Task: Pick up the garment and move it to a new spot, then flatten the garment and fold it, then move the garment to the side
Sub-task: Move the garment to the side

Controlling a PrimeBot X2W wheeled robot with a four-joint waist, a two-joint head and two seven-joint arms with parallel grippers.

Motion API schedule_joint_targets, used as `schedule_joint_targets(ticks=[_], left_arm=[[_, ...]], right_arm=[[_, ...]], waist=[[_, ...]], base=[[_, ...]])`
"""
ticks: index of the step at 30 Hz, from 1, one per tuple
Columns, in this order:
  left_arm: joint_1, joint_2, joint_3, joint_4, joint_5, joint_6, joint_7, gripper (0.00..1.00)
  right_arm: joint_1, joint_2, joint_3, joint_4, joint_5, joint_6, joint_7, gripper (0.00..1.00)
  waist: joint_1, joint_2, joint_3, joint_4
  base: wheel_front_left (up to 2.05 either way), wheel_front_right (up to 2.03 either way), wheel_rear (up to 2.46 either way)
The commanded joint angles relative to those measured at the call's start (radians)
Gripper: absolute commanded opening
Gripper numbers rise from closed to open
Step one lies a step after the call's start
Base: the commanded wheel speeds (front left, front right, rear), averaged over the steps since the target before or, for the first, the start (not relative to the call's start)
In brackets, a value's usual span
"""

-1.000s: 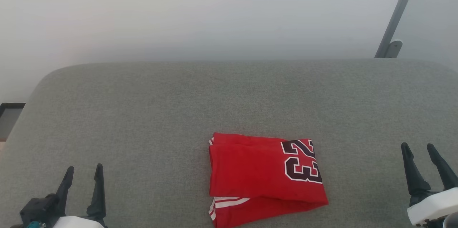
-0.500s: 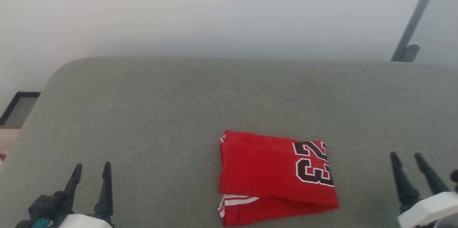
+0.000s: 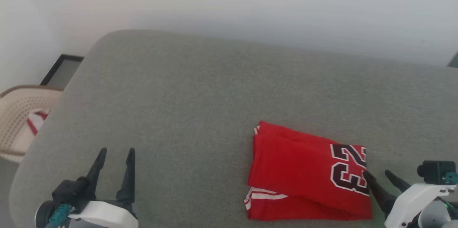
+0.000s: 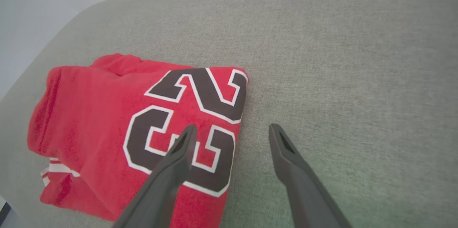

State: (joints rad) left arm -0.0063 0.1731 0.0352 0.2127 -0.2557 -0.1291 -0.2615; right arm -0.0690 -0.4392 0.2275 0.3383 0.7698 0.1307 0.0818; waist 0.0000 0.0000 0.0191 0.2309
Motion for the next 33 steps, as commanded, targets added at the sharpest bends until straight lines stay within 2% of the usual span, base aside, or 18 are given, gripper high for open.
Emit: schedule_joint_targets(ticks=[1,11,12,18,19,20,21,33], left_arm=[[-0.013,-0.008,-0.005,-0.001,-0.005,-0.001,-0.004,1.00],[-0.031,-0.031,-0.017,0.002,-0.002,-0.001,-0.004,1.00],[-0.031,-0.031,-0.017,0.002,-0.002,-0.001,-0.004,1.00],[-0.043,-0.042,-0.022,0.006,0.005,-0.001,-0.004,1.00],[-0.043,-0.042,-0.021,0.007,0.005,-0.001,-0.004,1.00],[-0.045,-0.043,-0.022,0.008,0.006,-0.001,-0.004,1.00],[-0.049,-0.045,-0.023,0.009,0.007,-0.001,-0.004,1.00],[-0.081,-0.057,-0.039,0.004,0.022,-0.001,-0.004,1.00]], right_arm=[[-0.016,-0.009,0.003,0.010,-0.002,0.000,0.027,1.00],[-0.038,-0.011,-0.028,0.077,0.030,-0.001,0.271,1.00],[-0.038,-0.011,-0.028,0.077,0.030,-0.001,0.271,1.00],[-0.058,0.026,-0.048,0.106,0.064,-0.001,0.436,1.00],[-0.062,0.031,-0.046,0.101,0.064,-0.001,0.463,0.70],[-0.064,0.031,-0.051,0.102,0.059,0.000,0.485,0.13],[-0.068,0.032,-0.056,0.103,0.054,0.000,0.504,0.00],[-0.118,0.028,-0.176,-0.026,-0.019,-0.001,0.571,0.00]], waist=[[0.0000,0.0000,0.026,0.031],[0.0000,0.0000,0.081,0.076],[0.0000,0.0000,0.081,0.076],[0.0000,0.0000,0.099,0.087],[0.0000,0.0000,0.102,0.087],[0.0000,0.0000,0.105,0.087],[0.0000,0.0000,0.107,0.088],[0.0000,0.0000,0.134,0.071]], base=[[0.00,0.00,0.00],[0.00,0.00,0.00],[0.00,0.00,0.00],[0.00,0.00,0.00],[0.00,0.00,0.00],[0.00,0.00,0.00],[0.00,0.00,0.00],[0.00,0.00,0.00]])
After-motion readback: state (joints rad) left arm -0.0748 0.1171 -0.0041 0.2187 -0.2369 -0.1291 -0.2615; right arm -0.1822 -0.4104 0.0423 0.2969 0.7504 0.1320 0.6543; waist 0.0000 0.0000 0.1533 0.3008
